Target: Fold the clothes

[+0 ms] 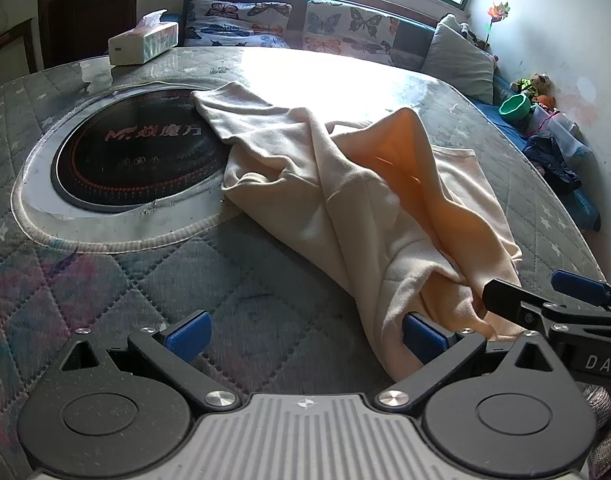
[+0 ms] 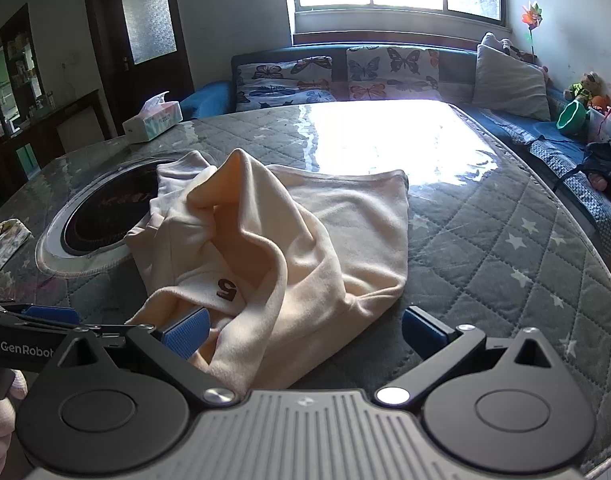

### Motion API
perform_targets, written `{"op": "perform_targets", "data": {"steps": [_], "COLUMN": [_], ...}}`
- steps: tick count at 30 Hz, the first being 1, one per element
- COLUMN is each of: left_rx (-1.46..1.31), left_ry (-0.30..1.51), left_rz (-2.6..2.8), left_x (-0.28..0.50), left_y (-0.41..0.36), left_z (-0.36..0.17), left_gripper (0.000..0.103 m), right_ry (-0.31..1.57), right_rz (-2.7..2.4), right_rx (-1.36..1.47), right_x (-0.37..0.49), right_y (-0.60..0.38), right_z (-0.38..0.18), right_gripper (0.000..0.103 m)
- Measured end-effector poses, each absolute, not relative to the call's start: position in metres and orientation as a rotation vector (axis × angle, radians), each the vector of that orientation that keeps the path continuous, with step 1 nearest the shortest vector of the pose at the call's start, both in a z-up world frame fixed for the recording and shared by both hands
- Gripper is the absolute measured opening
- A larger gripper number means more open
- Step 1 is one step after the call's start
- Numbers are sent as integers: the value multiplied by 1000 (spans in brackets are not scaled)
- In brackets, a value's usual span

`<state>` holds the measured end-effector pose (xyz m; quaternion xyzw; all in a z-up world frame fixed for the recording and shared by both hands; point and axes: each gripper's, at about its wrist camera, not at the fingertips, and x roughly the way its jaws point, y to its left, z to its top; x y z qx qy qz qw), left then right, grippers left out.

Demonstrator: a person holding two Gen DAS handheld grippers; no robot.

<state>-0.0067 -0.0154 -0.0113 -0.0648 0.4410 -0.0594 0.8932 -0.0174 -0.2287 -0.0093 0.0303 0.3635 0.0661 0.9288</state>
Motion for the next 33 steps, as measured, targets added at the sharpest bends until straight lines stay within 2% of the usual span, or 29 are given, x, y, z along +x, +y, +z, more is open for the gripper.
{"op": "perform_targets", "data": {"steps": [22,28,31,33], "left_rx": [-143,-174,-176,-177], "left_ry": [895,884,881,880], "left_rz": [-137,-135,-129,-123], "left_x": [26,29,30,33], "left_y": [1,13,17,19], "left_z": [-1,3,5,6], "left_gripper": [103,103,103,103], "right_ry": [684,686,699,703], "right_rz": [189,231,253,268], "right_rx": [-12,-89,-143,-158], "right_x": [43,75,93,101], "right_y": [-221,-208,-198,-194], "right_z": [10,12,7,5], "right_gripper": [103,92,82,72]}}
